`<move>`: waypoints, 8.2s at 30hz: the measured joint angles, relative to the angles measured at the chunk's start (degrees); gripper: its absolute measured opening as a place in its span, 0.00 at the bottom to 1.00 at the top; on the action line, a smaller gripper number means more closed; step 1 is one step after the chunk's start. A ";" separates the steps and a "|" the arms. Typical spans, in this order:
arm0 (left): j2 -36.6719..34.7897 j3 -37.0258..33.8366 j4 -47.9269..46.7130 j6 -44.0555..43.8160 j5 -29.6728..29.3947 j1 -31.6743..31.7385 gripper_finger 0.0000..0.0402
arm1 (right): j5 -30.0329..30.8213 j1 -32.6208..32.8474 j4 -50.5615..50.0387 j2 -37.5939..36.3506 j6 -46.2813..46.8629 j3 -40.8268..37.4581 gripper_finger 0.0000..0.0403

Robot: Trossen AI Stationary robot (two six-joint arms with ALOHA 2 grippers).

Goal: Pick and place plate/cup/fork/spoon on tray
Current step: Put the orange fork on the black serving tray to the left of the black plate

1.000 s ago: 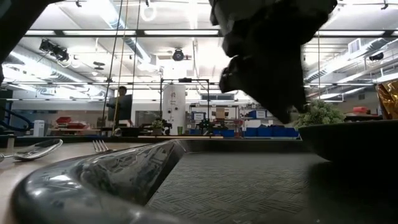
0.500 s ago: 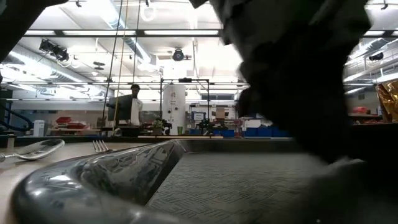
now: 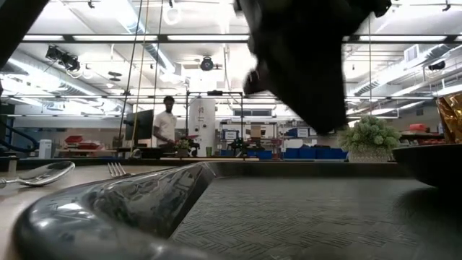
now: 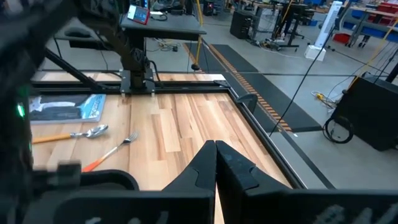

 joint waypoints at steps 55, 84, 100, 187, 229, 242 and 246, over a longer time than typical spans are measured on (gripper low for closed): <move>-32.56 -52.77 -8.18 -76.04 -23.07 -2.10 0.23 | -9.63 0.00 9.51 3.19 0.96 -4.96 0.02; -20.58 -40.88 -8.26 -83.01 -19.64 -1.95 0.42 | -12.06 4.37 10.83 4.13 -0.54 -4.98 0.02; -20.16 -42.72 -6.95 -85.10 -14.72 -0.22 0.42 | -12.40 8.65 13.47 4.13 -1.92 -4.98 0.02; -25.76 -50.53 5.32 -47.53 -0.39 10.29 0.31 | -11.75 9.84 14.48 4.12 -0.53 -4.94 0.02; -28.40 -46.91 27.54 -63.00 -9.61 1.94 0.05 | -10.33 9.84 10.33 -2.33 -1.14 -4.92 0.02; -22.16 -43.51 43.53 -69.97 -18.16 -5.28 0.04 | -10.26 9.84 9.22 -3.65 -1.09 -4.91 0.02; -19.17 -35.01 36.69 -67.83 -18.37 -5.60 0.04 | -10.27 9.86 9.16 -4.01 -1.09 -4.92 0.02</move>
